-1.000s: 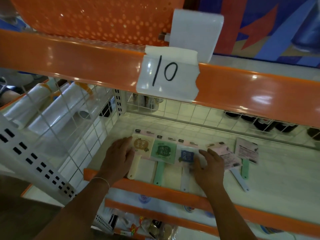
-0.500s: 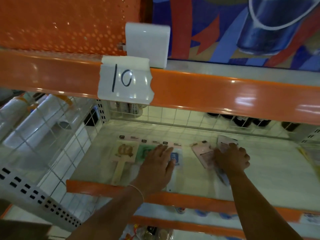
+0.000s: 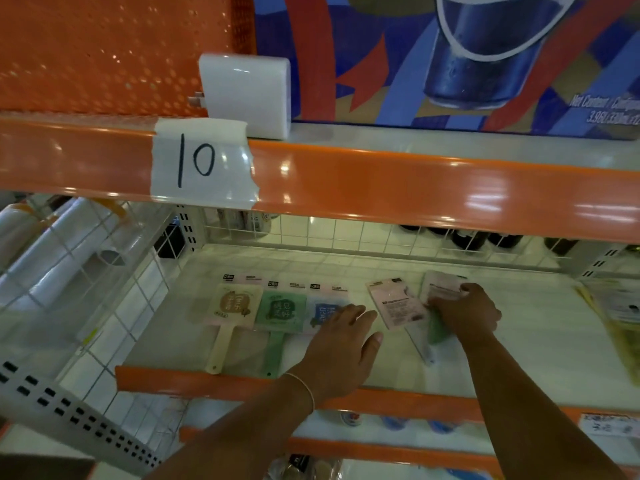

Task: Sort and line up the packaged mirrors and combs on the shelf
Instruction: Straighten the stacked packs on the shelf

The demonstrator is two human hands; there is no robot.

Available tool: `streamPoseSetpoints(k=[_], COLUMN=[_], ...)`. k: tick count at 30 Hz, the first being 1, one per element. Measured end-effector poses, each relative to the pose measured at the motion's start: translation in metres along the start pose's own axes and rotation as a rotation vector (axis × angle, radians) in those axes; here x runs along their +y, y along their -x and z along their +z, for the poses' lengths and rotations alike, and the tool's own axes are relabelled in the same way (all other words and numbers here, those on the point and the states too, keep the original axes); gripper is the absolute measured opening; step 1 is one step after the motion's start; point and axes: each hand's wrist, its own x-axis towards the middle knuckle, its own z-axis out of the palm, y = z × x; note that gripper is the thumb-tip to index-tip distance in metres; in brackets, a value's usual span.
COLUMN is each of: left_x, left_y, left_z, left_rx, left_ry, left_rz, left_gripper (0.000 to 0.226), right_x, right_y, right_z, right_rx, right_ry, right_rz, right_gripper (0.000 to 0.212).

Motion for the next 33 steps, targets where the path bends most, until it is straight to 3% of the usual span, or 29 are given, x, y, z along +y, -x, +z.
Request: streamPoseSetpoints(k=[3, 6, 11, 16, 18, 21, 25, 29, 33], left_x=[0.003, 0.006, 0.008, 0.012, 0.008, -0.002, -0.031, -0.058, -0.079], left_y=[0.002, 0.003, -0.001, -0.011, -0.015, -0.015, -0.002, 0.006, 0.015], left_z=[0.001, -0.004, -0.012, -0.038, -0.051, -0.072, -0.089, -0.097, -0.102], left_rx=[0.012, 0.034, 0.043, 0.058, 0.073, 0.091, 0.122, 0.268, 0.242], left_ry=[0.008, 0.048, 0.198, 0.661, 0.94, 1.219, 1.203, 1.112, 1.081], left_rz=[0.002, -0.006, -0.096, -0.345, -0.47, -0.67, -0.714, -0.798, -0.767], left_gripper=[0.064, 0.064, 0.048, 0.041, 0.027, 0.03, 0.03, 0.022, 0.026], right_x=[0.008, 0.014, -0.008, -0.041, -0.053, -0.066, -0.075, -0.084, -0.091], right_y=[-0.002, 0.003, 0.039, 0.107, 0.135, 0.164, 0.183, 0.195, 0.194], right_z=[-0.009, -0.023, -0.049, -0.027, -0.009, 0.019, 0.044, 0.05, 0.058], right_rx=[0.096, 0.194, 0.265, 0.105, 0.027, -0.091, -0.241, -0.438, -0.371], right_ry=[-0.279, -0.515, -0.55, -0.492, -0.483, -0.441, -0.357, -0.274, -0.302], right_rz=[0.005, -0.011, -0.16, -0.404, -0.534, -0.744, -0.857, -0.948, -0.964], right_gripper=[0.057, 0.057, 0.042, 0.021, 0.017, 0.024, 0.044, 0.047, 0.038])
